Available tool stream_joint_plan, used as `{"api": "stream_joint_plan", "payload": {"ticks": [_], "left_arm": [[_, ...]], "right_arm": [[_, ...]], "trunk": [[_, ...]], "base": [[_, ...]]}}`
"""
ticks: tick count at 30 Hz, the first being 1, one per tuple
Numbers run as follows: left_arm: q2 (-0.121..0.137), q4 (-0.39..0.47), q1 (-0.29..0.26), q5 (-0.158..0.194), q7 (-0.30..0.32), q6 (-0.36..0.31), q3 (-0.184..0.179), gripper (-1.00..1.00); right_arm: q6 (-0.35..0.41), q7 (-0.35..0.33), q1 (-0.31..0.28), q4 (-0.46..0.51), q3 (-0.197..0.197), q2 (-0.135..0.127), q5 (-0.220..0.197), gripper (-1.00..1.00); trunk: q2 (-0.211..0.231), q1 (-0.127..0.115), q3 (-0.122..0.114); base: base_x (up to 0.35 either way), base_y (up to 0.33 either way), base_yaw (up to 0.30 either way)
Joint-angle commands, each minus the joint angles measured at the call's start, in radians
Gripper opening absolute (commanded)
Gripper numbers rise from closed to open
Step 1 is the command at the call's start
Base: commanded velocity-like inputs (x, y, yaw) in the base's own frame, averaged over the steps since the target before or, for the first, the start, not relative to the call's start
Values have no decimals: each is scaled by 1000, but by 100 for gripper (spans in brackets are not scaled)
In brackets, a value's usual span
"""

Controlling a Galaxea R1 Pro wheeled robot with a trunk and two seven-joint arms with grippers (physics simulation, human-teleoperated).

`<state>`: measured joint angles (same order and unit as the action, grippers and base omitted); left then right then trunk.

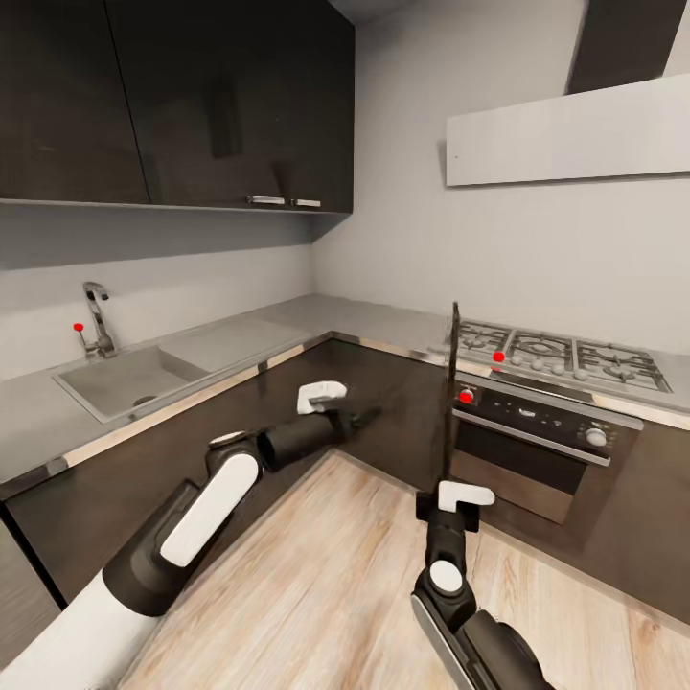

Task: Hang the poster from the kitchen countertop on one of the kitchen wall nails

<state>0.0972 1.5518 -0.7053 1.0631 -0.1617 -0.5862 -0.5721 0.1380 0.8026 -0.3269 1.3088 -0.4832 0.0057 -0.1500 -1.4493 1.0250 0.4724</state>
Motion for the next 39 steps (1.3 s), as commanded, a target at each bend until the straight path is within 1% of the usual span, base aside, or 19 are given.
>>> {"api": "stream_joint_plan", "payload": {"ticks": [1,3,5,9,10,14,15,17,19,20,21,24,25,26,27,30,32,33,39], "left_arm": [[12,-4,-1,20,1,14,-1,100],[34,-19,4,35,20,54,-1,100],[49,-40,30,44,34,84,-1,100],[57,-85,69,47,83,107,0,100],[59,-161,89,46,162,165,0,100],[63,-347,107,44,346,308,-1,100],[63,-465,110,44,459,374,-3,100],[63,-587,112,45,581,427,-4,100],[63,-666,112,45,661,457,-4,100],[63,-741,113,46,734,484,-5,100],[63,-776,113,46,768,499,-5,100],[62,-934,113,48,935,586,-5,100],[62,-1018,113,49,1025,632,-7,100],[62,-1046,113,49,1054,644,-7,100],[61,-1133,113,49,1146,669,-8,100],[61,-1250,113,56,1256,686,-7,100],[61,-1342,113,86,1321,707,-5,100],[59,-1393,113,120,1347,736,-6,100],[58,-1432,113,148,1359,764,-7,100]], "right_arm": [[1,0,4,3,-2,-8,-3,-100],[-29,-35,25,9,-2,-23,-2,-100],[-81,-117,63,24,-1,-48,0,-100],[-133,-211,97,37,0,-102,0,-100],[-168,-284,106,39,0,-150,-10,-100],[-214,-443,113,40,1,-217,-71,-100],[-225,-526,114,41,1,-249,-109,-100],[-231,-609,115,41,2,-284,-137,-100],[-234,-666,115,41,3,-300,-150,-100],[-235,-722,115,41,14,-311,-161,-100],[-235,-750,115,41,25,-315,-167,-100],[-231,-919,115,35,120,-325,-198,-100],[-228,-1029,115,26,174,-327,-210,-100],[-227,-1062,115,22,191,-328,-212,-100],[-224,-1134,115,13,246,-329,-217,-100],[-218,-1181,115,-7,306,-329,-221,-100],[-207,-1200,115,-21,333,-329,-223,-100],[-202,-1208,115,-28,343,-329,-224,-100],[-198,-1213,115,-32,348,-329,-228,-100]], "trunk": [[-1,0,1],[-1,0,1],[-1,0,1],[-1,0,1],[-1,0,1],[-1,0,1],[-1,0,1],[-1,0,1],[-1,0,1],[-1,0,1],[-1,0,1],[-1,0,1],[-1,0,1],[-1,0,1],[-1,0,1],[-1,0,1],[-1,0,1],[-1,0,1],[-1,0,1]], "base": [[0,0,0],[0,0,0],[0,0,0],[0,0,0],[0,0,0],[0,0,0],[0,0,0],[0,0,0],[0,0,0],[0,0,0],[0,0,0],[0,0,0],[0,0,0],[0,0,0],[0,0,0],[0,0,0],[0,0,0],[0,0,0],[0,0,0]]}}
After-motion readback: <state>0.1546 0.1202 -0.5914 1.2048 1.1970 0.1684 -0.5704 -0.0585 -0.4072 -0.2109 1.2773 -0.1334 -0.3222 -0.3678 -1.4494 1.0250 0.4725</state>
